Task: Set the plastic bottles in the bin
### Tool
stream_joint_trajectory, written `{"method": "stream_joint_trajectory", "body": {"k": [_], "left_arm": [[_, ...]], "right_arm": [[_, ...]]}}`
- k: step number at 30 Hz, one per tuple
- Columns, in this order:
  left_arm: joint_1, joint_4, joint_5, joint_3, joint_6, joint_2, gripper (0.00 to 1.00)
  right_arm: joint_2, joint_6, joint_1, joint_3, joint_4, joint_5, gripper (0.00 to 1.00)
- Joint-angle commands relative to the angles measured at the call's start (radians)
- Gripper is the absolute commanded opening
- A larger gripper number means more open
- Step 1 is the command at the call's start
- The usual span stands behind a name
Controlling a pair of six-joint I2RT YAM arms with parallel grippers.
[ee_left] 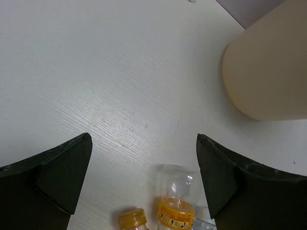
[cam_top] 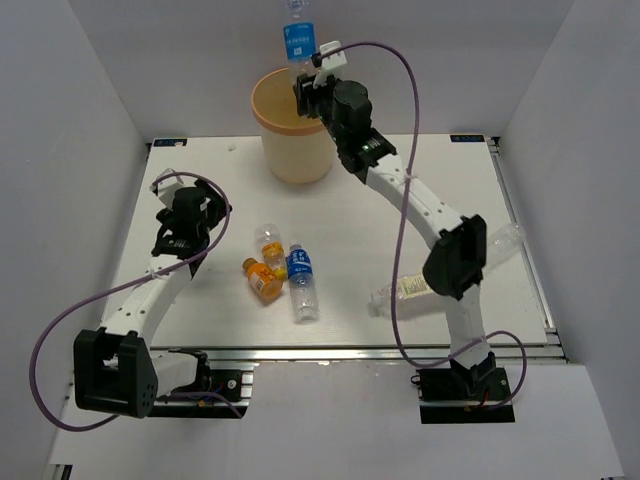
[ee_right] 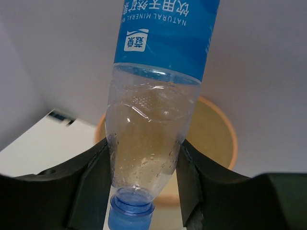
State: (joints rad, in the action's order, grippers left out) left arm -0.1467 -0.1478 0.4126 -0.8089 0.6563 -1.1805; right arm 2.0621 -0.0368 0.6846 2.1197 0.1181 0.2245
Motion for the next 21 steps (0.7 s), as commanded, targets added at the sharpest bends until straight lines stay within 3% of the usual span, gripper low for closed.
{"method": "stream_joint_trajectory", "body": {"k": [1, 3, 4, 5, 8, 11, 15, 21], "left_arm": [[0.007, 0.039, -0.05, 0.013, 0.019, -0.019, 0.98], [0.009, 0.05, -0.093, 0.007, 0.011, -0.04, 0.98], [0.009, 0.048, -0.106, -0.009, 0.006, -0.048, 0.98], [0.009, 0.034, -0.115, -0.016, 0.003, -0.056, 0.98], [0.009, 0.051, -0.13, -0.016, -0.004, -0.065, 0.98], [0.009, 0.065, -0.138, -0.007, 0.008, -0.073, 0.98], [0.009, 0.021, -0.152, -0.041, 0.029, -0.108, 0.98], [0.009, -0.062, -0.112, -0.052, 0.081, -0.103, 0.98]], "right_arm": [[0.154, -0.103, -0.016, 0.129, 0.27, 0.108, 0.34], [0.223, -0.13, -0.026, 0.175, 0.369, 0.151, 0.37], [0.295, -0.132, -0.04, 0.277, 0.362, 0.118, 0.42], [0.32, -0.144, -0.045, 0.316, 0.306, 0.096, 0.65], [0.281, -0.216, -0.042, 0.245, 0.29, 0.082, 0.89], [0.184, -0.21, -0.043, 0.128, 0.338, 0.059, 0.89], [0.159, -0.206, -0.043, 0.192, 0.249, 0.013, 0.89], [0.055, -0.166, -0.043, 0.083, 0.194, -0.053, 0.89]]}}
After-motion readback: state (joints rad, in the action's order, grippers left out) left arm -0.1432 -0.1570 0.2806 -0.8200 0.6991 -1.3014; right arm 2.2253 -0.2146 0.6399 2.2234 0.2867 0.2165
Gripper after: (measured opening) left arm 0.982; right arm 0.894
